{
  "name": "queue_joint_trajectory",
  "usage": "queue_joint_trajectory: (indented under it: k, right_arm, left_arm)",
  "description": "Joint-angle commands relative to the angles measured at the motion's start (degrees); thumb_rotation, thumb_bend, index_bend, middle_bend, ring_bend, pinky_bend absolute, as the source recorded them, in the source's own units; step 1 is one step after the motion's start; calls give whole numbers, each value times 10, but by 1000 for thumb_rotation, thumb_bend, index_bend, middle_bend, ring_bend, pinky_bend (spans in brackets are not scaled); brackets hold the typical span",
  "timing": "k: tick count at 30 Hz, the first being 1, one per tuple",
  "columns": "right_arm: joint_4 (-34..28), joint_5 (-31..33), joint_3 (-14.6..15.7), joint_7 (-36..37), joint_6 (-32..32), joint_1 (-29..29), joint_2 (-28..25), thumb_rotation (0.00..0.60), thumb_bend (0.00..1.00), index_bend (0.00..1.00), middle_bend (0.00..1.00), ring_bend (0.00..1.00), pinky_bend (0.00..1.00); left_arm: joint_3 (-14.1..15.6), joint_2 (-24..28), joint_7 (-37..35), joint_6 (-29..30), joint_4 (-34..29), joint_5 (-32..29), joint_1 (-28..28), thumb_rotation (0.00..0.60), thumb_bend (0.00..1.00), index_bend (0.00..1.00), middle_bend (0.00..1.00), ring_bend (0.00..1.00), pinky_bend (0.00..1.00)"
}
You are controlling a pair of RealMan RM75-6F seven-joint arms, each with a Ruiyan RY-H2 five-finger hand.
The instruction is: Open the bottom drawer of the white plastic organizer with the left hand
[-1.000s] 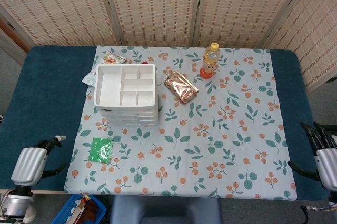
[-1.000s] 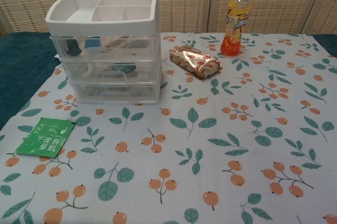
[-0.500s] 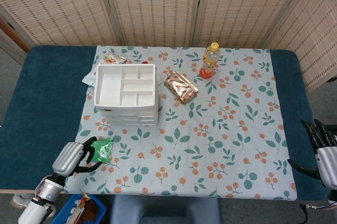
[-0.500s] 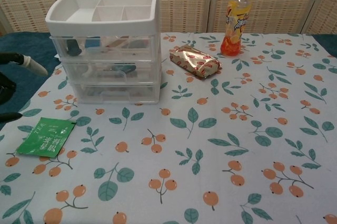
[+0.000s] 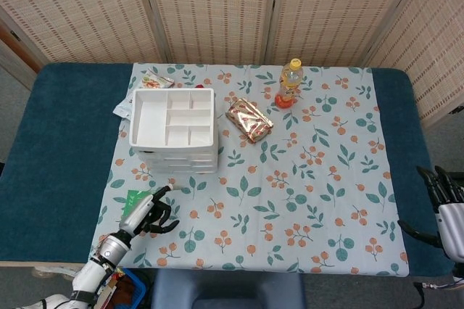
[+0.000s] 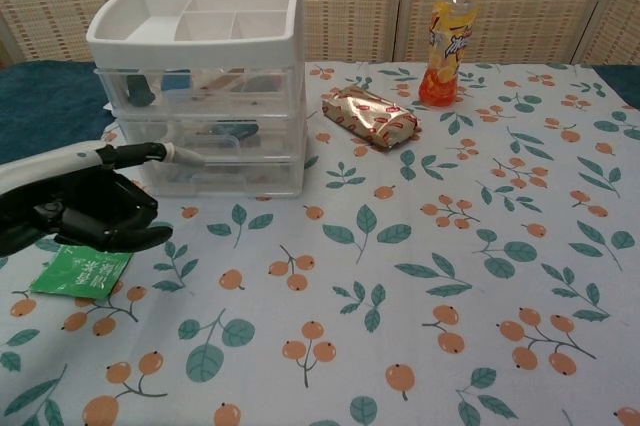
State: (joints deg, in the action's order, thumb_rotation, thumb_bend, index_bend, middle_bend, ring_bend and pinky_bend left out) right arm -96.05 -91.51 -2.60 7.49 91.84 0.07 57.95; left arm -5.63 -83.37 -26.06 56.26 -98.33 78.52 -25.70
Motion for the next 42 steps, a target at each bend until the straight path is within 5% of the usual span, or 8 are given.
queue_joint_trajectory:
  k: [1,14,42]
  right_arm:
    - [0,-1,0,-1,1,-1,0,600,121,0,117,73,132]
    - [2,1,1,3,7,-6,0,600,121,0,117,73,132]
    - [-2,2,0,-1,13,-12,-4,600,121,0,117,73,133]
  left_arm:
    - [-18,-41,8,-2,21,-40,-9,600,298,143,824,935,1000]
    - [-69,-153,18,27,86,-154,-1,600,298,147,824,938,1000]
    - [-123,-236,13,32,128,-202,-2,600,298,146,824,938,1000]
